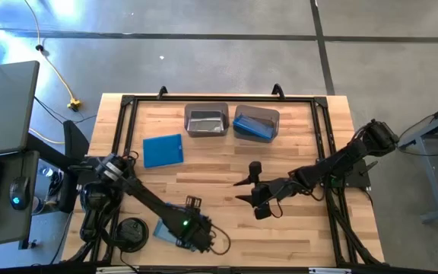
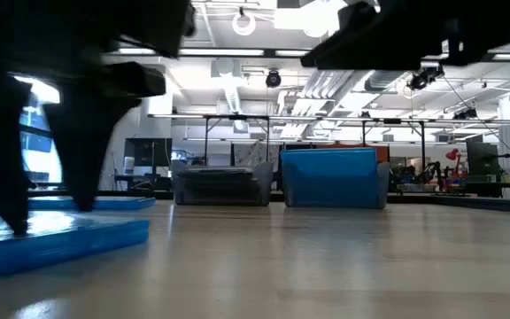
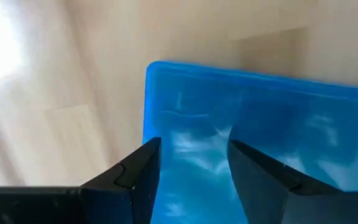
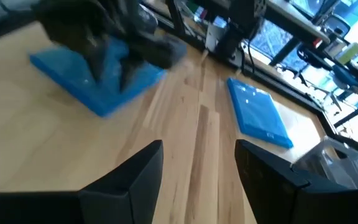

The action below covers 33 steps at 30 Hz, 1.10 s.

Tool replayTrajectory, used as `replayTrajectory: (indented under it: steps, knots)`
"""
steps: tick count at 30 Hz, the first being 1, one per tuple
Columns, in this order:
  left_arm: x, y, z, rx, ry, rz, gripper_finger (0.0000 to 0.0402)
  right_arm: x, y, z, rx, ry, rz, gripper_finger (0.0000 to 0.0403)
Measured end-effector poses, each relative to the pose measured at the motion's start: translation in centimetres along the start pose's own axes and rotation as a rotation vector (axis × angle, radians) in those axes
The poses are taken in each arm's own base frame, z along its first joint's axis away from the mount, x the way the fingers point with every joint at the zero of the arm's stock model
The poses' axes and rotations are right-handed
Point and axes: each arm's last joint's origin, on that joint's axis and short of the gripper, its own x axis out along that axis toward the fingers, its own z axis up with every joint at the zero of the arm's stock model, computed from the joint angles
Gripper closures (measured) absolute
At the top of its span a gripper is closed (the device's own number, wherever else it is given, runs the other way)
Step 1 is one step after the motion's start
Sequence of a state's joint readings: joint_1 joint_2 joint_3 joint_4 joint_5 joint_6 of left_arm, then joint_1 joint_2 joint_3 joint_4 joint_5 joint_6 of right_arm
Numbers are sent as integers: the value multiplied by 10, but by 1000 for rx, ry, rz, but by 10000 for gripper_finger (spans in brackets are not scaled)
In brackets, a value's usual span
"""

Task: Pick & place jewel cases by type
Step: Put the bottom blue CD case into the right black bin

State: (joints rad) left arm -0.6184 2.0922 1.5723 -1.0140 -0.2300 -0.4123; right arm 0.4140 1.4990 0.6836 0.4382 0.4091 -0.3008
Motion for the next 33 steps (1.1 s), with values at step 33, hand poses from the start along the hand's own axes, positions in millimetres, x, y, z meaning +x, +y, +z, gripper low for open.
replayTrajectory:
  steps: [33]
  knots:
    - [5, 233, -6, -323, 213, 141, 251, -7, 1, -22, 100, 294, -302, 206]
